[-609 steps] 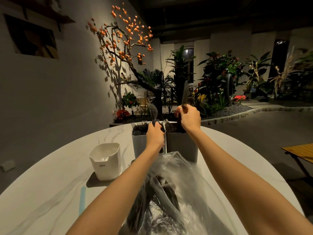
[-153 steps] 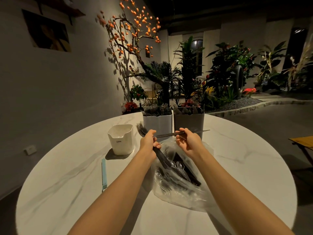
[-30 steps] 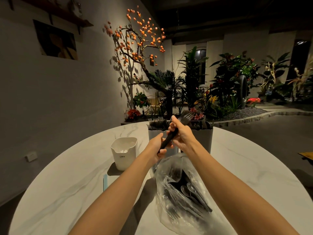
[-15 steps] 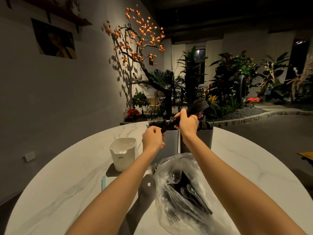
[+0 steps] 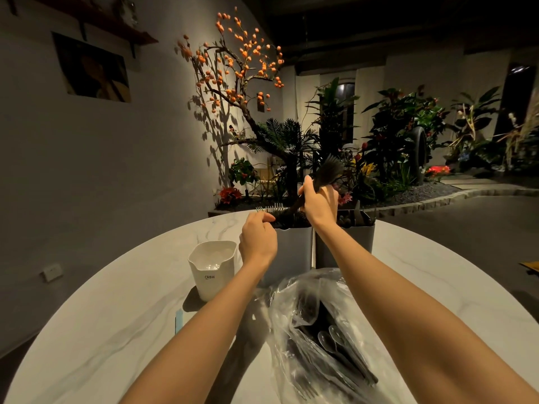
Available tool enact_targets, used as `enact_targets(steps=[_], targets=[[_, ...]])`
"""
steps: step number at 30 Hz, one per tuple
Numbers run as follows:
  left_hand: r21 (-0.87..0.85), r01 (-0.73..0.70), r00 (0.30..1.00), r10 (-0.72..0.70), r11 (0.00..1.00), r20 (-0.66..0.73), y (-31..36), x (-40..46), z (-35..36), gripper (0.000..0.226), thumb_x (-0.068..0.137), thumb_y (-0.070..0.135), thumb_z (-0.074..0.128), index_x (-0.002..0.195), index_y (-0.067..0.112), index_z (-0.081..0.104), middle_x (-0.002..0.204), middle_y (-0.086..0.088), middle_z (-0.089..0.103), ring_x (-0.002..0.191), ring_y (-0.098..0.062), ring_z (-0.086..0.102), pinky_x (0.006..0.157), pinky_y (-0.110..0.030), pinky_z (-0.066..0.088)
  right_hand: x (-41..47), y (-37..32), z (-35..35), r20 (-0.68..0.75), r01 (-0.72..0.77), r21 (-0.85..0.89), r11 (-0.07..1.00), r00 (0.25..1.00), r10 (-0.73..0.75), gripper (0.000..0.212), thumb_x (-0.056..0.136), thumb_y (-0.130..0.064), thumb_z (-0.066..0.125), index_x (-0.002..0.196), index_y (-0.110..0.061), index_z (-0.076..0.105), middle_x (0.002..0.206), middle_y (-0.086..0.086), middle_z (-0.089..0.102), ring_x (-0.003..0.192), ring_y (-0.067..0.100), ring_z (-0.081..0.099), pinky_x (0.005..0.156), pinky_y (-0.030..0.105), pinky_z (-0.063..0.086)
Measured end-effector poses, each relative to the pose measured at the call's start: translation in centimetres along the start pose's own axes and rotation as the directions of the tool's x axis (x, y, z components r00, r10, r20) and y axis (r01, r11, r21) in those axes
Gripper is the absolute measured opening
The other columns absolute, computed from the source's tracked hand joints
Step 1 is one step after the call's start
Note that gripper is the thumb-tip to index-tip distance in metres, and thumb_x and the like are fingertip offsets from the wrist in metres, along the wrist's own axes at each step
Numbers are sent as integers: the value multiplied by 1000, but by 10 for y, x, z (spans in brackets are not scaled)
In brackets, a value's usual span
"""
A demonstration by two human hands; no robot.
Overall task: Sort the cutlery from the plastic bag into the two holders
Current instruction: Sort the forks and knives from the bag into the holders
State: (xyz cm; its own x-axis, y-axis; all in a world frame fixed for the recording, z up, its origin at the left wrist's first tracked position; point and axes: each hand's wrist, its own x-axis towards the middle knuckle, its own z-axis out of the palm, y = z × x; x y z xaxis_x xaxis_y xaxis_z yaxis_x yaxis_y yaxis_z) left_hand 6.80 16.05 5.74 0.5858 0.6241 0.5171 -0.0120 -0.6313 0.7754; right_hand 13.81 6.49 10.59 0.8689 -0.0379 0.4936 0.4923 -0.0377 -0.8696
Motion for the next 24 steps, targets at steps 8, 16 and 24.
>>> enact_targets(steps=[8,16,24], targets=[[-2,10,998,-10,1000,-56,-7,6,5,27,98,7,40,95,22,62,112,2,60,91,-11,51,77,-29,45,6,4,13,173,25,-98,995,985,-8,47,97,-42,49,60,-17,62,69,5,63,73,26,64,71,39,54],[132,-12,1000,10,991,14,-6,9,6,29,96,11,40,97,20,68,115,3,53,84,-12,43,75,-31,36,15,5,19,65,35,-130,991,998,-26,48,98,-38,43,62,-15,64,83,7,64,80,21,57,73,31,40],[122,-12,1000,12,992,1,-6,8,6,23,95,10,43,96,18,65,112,3,54,81,-12,45,73,-29,34,20,12,23,-93,47,-73,996,994,-54,48,101,-35,39,67,-11,64,75,8,66,78,25,62,74,36,48]])
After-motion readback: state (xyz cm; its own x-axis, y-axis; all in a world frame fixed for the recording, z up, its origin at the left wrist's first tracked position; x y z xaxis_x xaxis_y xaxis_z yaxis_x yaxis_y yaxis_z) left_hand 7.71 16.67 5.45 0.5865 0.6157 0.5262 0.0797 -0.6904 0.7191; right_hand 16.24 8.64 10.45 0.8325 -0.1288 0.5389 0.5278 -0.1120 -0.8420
